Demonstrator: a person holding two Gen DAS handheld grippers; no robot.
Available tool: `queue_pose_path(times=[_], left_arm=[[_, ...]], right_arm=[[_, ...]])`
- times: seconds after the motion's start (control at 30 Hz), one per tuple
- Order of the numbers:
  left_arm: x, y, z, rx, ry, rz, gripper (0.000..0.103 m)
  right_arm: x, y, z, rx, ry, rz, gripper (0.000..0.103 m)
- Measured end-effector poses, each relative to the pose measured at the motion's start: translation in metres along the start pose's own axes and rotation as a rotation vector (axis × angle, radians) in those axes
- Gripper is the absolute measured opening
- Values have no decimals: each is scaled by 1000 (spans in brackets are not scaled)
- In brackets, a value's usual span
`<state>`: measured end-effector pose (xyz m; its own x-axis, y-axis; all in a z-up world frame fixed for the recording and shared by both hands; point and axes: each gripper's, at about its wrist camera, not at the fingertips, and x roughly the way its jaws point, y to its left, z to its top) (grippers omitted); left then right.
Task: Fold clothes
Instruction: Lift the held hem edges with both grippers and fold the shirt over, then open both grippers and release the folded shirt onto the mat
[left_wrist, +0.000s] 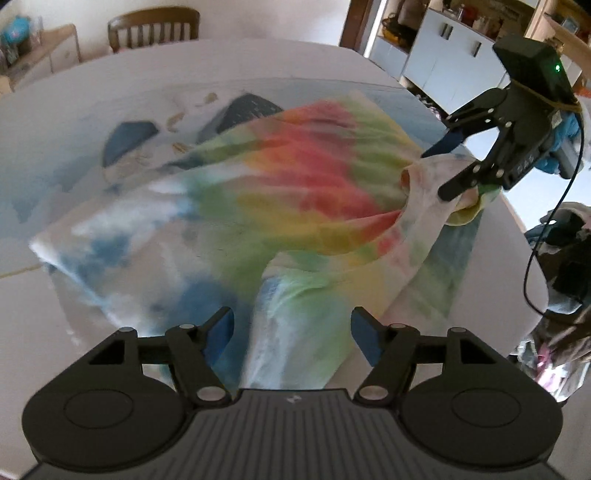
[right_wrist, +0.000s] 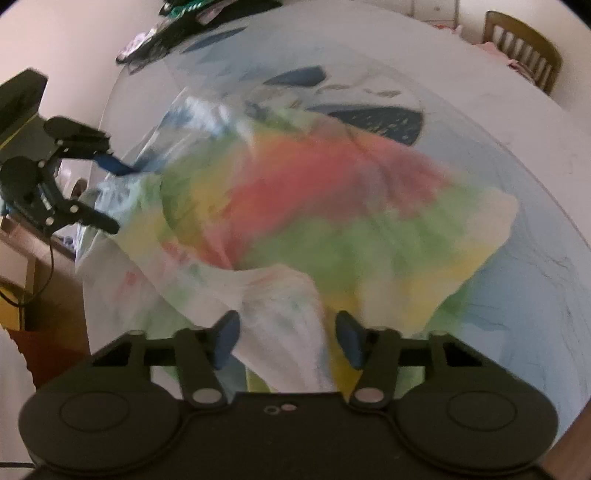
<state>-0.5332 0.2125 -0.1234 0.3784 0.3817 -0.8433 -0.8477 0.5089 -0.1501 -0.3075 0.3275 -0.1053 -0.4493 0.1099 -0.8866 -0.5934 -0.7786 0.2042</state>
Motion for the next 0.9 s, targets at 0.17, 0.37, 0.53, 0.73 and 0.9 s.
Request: queue_pose_path(times=[0.17,0.37,0.53,0.73,0.9], left_arm=[[-7,-8,-1,-10,-31,17,9],[-34,-29,-27,13,-49,-39,7],[-18,-44,-56,8,71,-94,7],[-31,-49,-63,54,153,-130,10],[-62,-18,-49,-25,72,-46,61]], right_arm=[[-19,17,-9,-88,-44,-8,103],[-35,30,-37,-130,-17,19,103],[-26,35,-57,-88,47,50,103],[-54,18,-50,-30,-9,28,103],[-75,-8,-35,55,-95,-36,103]])
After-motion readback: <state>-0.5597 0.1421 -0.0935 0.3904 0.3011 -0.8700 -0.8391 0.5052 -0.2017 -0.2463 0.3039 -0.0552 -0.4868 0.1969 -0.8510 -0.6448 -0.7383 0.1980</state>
